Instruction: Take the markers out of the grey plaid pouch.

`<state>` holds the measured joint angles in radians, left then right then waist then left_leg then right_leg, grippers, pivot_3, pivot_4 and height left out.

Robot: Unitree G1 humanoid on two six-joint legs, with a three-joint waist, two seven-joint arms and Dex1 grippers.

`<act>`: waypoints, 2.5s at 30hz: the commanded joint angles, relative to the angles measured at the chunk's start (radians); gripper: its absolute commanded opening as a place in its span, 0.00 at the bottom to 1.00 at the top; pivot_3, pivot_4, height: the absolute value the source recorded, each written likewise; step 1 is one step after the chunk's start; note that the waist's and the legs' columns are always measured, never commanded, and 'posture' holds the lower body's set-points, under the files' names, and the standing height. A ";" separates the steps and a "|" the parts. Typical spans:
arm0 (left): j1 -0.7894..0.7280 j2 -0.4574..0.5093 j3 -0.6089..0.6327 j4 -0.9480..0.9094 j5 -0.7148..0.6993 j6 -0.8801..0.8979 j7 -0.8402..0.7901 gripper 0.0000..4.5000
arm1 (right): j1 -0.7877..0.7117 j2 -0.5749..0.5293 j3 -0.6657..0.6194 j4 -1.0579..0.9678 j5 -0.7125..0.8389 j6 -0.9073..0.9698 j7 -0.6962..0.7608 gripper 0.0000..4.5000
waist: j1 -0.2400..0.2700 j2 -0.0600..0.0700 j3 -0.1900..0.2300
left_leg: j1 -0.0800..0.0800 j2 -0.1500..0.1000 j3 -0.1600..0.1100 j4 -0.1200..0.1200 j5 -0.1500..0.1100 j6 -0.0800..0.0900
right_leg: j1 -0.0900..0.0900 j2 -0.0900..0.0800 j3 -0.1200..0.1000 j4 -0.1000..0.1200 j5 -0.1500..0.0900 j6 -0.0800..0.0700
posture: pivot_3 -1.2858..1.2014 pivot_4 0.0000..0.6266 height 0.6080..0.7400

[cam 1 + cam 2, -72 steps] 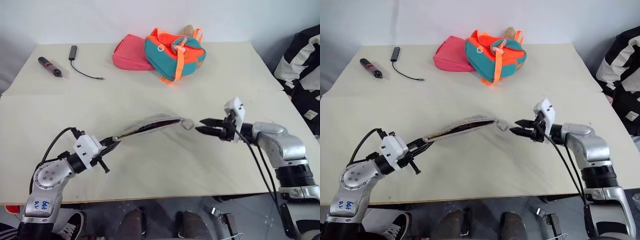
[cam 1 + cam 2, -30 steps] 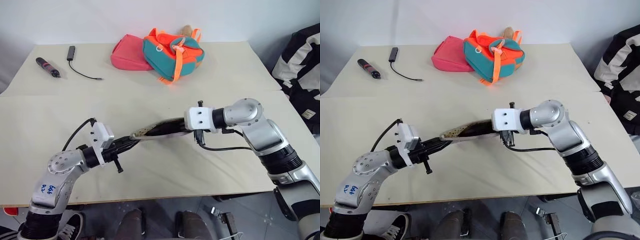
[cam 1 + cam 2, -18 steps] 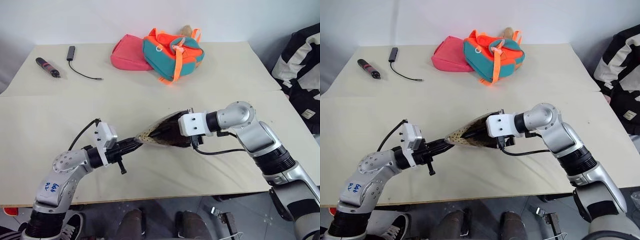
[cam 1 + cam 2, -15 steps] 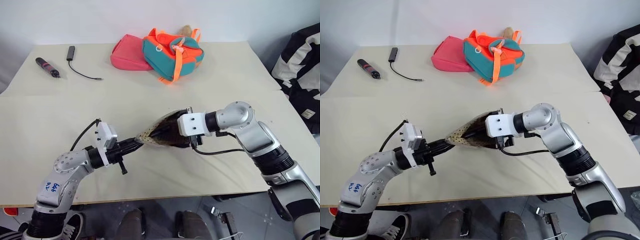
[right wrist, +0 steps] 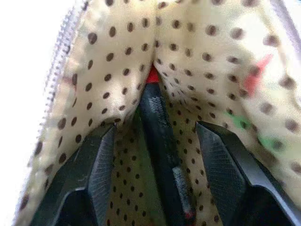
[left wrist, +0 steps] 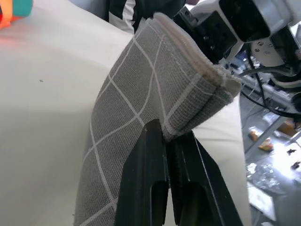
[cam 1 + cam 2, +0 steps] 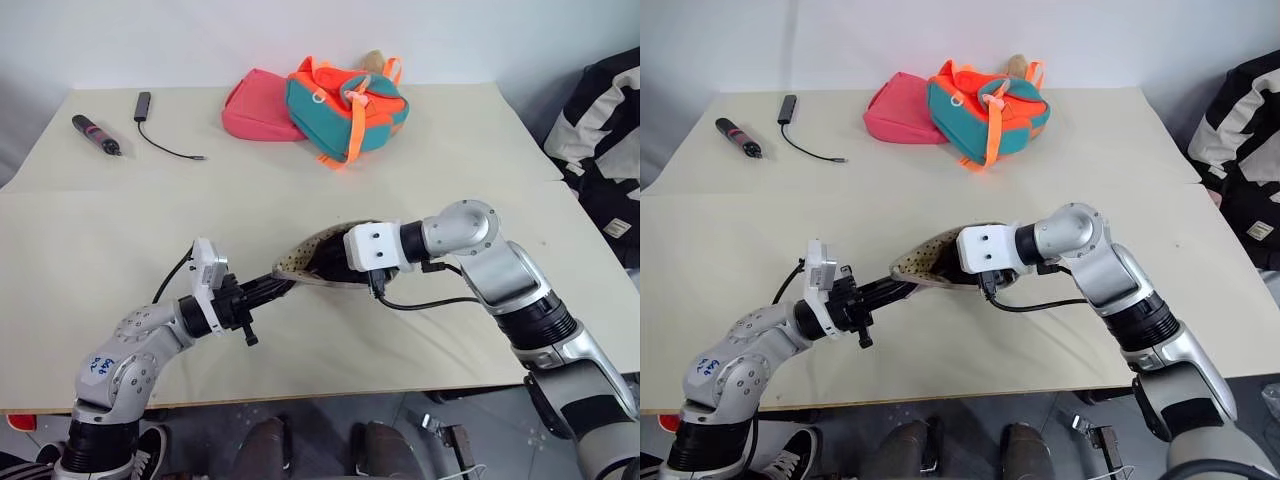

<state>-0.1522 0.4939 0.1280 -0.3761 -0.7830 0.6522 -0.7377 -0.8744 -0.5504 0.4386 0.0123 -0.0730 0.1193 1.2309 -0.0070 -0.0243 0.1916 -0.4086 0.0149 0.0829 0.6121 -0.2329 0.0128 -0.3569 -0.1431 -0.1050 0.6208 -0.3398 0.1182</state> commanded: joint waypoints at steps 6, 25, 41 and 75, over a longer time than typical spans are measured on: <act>0.023 -0.012 -0.002 -0.014 -0.006 -0.017 -0.012 0.00 | -0.042 0.036 0.075 0.086 -0.113 -0.046 -0.013 0.62 | 0.003 0.000 0.000 | 0.000 0.000 0.000 0.000 0.000 -0.001 | 0.000 0.003 0.000 0.000 0.000 0.000 | 0.52 0.24 1.00; 0.036 -0.015 -0.016 0.005 0.068 -0.089 0.013 0.00 | -0.062 0.021 -0.038 0.001 -0.037 -0.016 -0.003 0.13 | 0.002 0.000 0.000 | 0.000 0.001 0.000 0.000 -0.002 -0.004 | 0.000 0.002 0.000 0.000 0.000 0.000 | 0.52 0.24 1.00; 0.044 0.019 -0.115 0.020 0.212 -0.265 -0.062 0.00 | -0.038 0.021 -0.065 0.036 0.015 0.180 -0.082 0.13 | 0.002 0.000 0.000 | -0.001 0.001 0.000 0.000 -0.003 -0.004 | -0.001 0.000 0.000 -0.001 0.000 0.000 | 0.52 0.24 1.00; -0.004 -0.111 -0.132 0.007 0.370 -0.471 0.049 0.00 | 0.085 0.025 -0.014 -0.144 0.090 0.334 -0.061 0.13 | 0.005 0.000 0.000 | -0.001 0.001 0.002 0.000 -0.005 -0.001 | 0.000 0.000 0.001 -0.003 0.000 0.000 | 0.52 0.24 1.00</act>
<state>-0.1526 0.3912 -0.0043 -0.3198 -0.4264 0.2186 -0.6993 -0.7886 -0.5265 0.4126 -0.0747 0.0036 0.4904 1.1459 -0.0019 -0.0243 0.1916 -0.4096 0.0156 0.0846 0.6121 -0.2383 0.0118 -0.3573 -0.1428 -0.1045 0.6180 -0.3395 0.1183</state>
